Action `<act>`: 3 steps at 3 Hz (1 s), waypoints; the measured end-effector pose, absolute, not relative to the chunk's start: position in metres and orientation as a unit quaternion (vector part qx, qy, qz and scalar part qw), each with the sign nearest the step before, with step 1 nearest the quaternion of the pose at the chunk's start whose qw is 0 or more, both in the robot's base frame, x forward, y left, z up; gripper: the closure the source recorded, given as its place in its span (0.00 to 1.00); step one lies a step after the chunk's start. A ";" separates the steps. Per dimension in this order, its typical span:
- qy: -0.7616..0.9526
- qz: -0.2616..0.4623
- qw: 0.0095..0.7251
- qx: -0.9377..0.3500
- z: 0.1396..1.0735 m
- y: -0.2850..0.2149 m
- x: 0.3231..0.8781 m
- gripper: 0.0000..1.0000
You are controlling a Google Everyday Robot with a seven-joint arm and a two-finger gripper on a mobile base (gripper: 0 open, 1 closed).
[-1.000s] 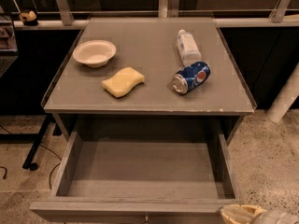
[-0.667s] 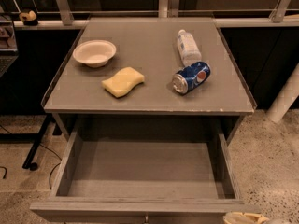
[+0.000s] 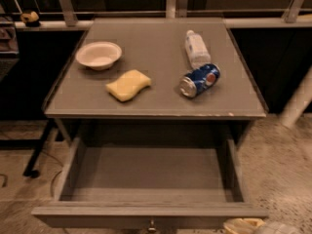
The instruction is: Close top drawer
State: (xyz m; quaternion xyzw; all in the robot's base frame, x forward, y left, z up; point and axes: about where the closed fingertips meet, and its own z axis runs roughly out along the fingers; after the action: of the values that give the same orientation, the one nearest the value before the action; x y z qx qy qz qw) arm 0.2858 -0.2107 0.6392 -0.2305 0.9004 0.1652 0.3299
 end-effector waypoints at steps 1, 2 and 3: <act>0.900 0.165 0.330 -0.231 0.639 -0.211 0.285 1.00; 0.890 0.175 0.329 -0.264 0.636 -0.198 0.308 1.00; 0.890 0.175 0.329 -0.264 0.636 -0.198 0.307 1.00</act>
Offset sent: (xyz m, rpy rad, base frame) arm 0.1602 0.0802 -0.0221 -0.0061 -0.0793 0.4812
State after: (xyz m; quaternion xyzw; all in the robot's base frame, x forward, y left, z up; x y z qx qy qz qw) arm 0.3074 -0.1976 0.6364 -0.2638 0.8897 0.1747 0.3291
